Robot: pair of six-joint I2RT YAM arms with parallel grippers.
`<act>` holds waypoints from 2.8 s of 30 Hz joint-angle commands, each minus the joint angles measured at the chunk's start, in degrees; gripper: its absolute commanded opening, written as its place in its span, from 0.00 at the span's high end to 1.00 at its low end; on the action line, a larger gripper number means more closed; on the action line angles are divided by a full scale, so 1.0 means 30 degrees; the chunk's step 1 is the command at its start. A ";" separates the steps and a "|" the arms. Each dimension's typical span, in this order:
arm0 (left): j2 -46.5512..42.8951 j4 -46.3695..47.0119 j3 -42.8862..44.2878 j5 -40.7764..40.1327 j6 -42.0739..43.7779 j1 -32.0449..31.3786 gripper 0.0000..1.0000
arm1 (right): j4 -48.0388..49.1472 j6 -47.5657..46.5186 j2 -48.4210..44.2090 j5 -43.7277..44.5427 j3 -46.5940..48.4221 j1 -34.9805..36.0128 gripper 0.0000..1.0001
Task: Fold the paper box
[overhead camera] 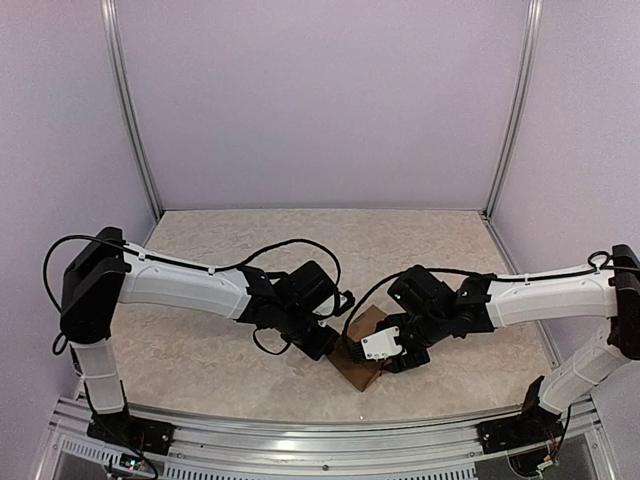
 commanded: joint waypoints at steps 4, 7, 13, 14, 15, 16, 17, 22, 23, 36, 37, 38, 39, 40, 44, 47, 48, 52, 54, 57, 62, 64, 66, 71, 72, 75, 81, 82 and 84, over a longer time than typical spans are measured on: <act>0.0035 0.1927 0.0952 0.1387 0.0073 -0.0103 0.98 | -0.0865 0.0787 0.0910 0.0283 -0.0888 0.0251 0.44; -0.0033 0.2190 0.0723 0.1351 0.0116 -0.0148 0.98 | -0.1012 0.0980 0.1143 0.0097 -0.0747 0.0260 0.44; 0.0001 0.1873 0.1336 0.1561 0.0028 -0.0197 0.98 | -0.1472 0.0665 0.1017 0.0091 -0.0757 0.0263 0.45; 0.0020 0.1635 0.1574 0.1569 0.0028 -0.0173 0.98 | -0.1580 0.0578 0.0906 0.0139 -0.0743 0.0274 0.45; 0.0055 0.1433 0.1809 0.1574 0.0043 -0.0181 0.98 | -0.1612 0.0515 0.0749 0.0181 -0.0741 0.0254 0.45; 0.0084 0.1166 0.2061 0.1593 0.0056 -0.0164 0.98 | -0.1645 0.0456 0.0594 0.0212 -0.0759 0.0262 0.45; 0.0162 0.0883 0.2269 0.1676 0.0057 -0.0133 0.98 | -0.1686 0.0394 0.0465 0.0242 -0.0721 0.0241 0.45; 0.0651 -0.0067 0.3170 0.2284 0.0032 0.0031 0.98 | -0.1821 0.0138 0.0385 0.0360 -0.0736 0.0256 0.45; 0.0797 -0.0263 0.3411 0.2403 0.0029 0.0071 0.98 | -0.1883 0.0050 0.0439 0.0213 -0.0751 0.0262 0.45; 0.1967 -0.0950 0.4342 0.3751 -0.0176 0.0842 0.97 | -0.1068 0.0481 0.0757 0.0584 -0.1141 0.0257 0.46; 0.2024 -0.0897 0.4319 0.3817 -0.0203 0.0857 0.96 | -0.1061 0.0448 0.0701 0.0614 -0.1212 0.0266 0.46; 0.2063 -0.0887 0.4342 0.3893 -0.0228 0.0907 0.96 | -0.1041 0.0386 0.0673 0.0665 -0.1301 0.0242 0.46; 0.2105 -0.0864 0.4341 0.3926 -0.0260 0.0942 0.96 | -0.1002 0.0360 0.0654 0.0741 -0.1338 0.0261 0.46; 0.2135 -0.0857 0.4345 0.4014 -0.0290 0.1013 0.96 | -0.0954 0.0345 0.0626 0.0777 -0.1369 0.0252 0.46; 0.2425 -0.1183 0.4846 0.4340 -0.0401 0.1219 0.96 | -0.0946 0.0443 0.0589 0.0514 -0.1302 0.0271 0.46; 0.2778 -0.2068 0.5927 0.3851 -0.0317 0.1249 0.96 | -0.1110 0.0517 0.0693 0.0377 -0.1148 0.0264 0.46; 0.2923 -0.2245 0.6180 0.3785 -0.0209 0.1231 0.96 | -0.1128 0.0519 0.0693 0.0343 -0.1125 0.0264 0.46; 0.3220 -0.2321 0.6431 0.3769 -0.0054 0.1291 0.95 | -0.1092 0.0490 0.0777 0.0560 -0.1233 0.0269 0.46; 0.3262 -0.2292 0.6179 0.3651 -0.0143 0.1334 0.94 | -0.1076 0.0544 0.0763 0.0714 -0.1309 0.0264 0.46; 0.3000 -0.1770 0.5122 0.3512 -0.0439 0.1341 0.93 | -0.1038 0.0685 0.0716 0.0791 -0.1371 0.0270 0.46; 0.2353 -0.0932 0.3550 0.3372 -0.0638 0.1383 0.89 | -0.1101 0.0799 0.0610 0.0796 -0.1225 0.0289 0.47; 0.2123 -0.0578 0.3316 0.3124 -0.0527 0.1383 0.87 | -0.1114 0.0811 0.0706 0.0821 -0.1184 0.0273 0.47; 0.1838 -0.0261 0.3182 0.2713 -0.0411 0.1340 0.85 | -0.1153 0.0854 0.0819 0.0833 -0.1127 0.0265 0.47; 0.0706 0.0623 0.2460 0.0696 -0.0265 0.0843 0.70 | -0.1164 0.0953 0.0840 0.0833 -0.1121 0.0289 0.47; 0.0423 0.0838 0.2114 0.0062 -0.0342 0.0671 0.69 | -0.1157 0.0951 0.0869 0.0861 -0.1136 0.0289 0.47; -0.0975 0.1525 0.0687 -0.1787 -0.1250 0.0095 0.62 | -0.1124 0.0972 0.1000 0.0859 -0.1144 0.0278 0.47; -0.3905 0.3566 -0.4322 -0.3810 -0.3905 -0.1648 0.60 | -0.1096 0.1009 0.0874 0.0873 -0.1203 0.0291 0.47; -0.3960 0.3454 -0.4744 -0.4079 -0.4514 -0.1922 0.60 | -0.1079 0.1005 0.0844 0.0873 -0.1216 0.0274 0.46; -0.3821 0.3859 -0.5547 -0.3678 -0.6246 -0.2000 0.61 | -0.1053 0.1016 0.0862 0.0846 -0.1213 0.0266 0.46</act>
